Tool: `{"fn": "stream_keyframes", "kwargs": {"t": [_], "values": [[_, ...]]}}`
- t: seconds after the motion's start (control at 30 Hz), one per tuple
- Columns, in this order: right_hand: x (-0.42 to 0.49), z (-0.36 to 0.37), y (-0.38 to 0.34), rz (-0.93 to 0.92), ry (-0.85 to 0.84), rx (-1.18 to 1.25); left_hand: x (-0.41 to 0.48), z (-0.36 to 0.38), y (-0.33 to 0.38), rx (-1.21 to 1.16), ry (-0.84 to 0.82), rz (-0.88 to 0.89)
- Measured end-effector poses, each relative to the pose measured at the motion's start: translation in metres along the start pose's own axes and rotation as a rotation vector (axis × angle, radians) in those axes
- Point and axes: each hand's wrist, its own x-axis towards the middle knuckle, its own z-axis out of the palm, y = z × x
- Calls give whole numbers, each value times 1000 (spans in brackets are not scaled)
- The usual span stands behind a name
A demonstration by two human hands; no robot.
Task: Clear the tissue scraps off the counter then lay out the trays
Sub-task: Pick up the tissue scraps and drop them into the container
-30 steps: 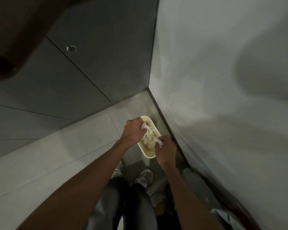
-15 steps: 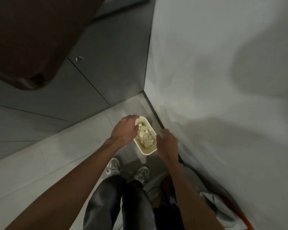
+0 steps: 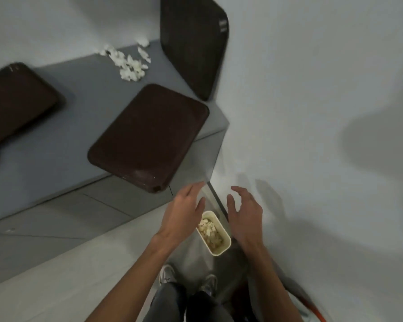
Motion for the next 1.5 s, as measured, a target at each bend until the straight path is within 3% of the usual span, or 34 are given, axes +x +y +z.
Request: {"fn": "stream_keyframes", "kwargs": {"t": [0.23, 0.57, 1.07, 1.5], "values": [[-11, -5, -99, -152, -24, -95, -7, -104, -34, -13, 96, -97], [48, 44, -176, -319, -105, -60, 25, -181, -111, -3, 212, -221], [264, 127, -272, -409, -298, -31, 225, -225, -173, 7, 262, -271], [415, 236, -358, -487, -377, -156, 366, -238, -218, 35, 159, -343]]}}
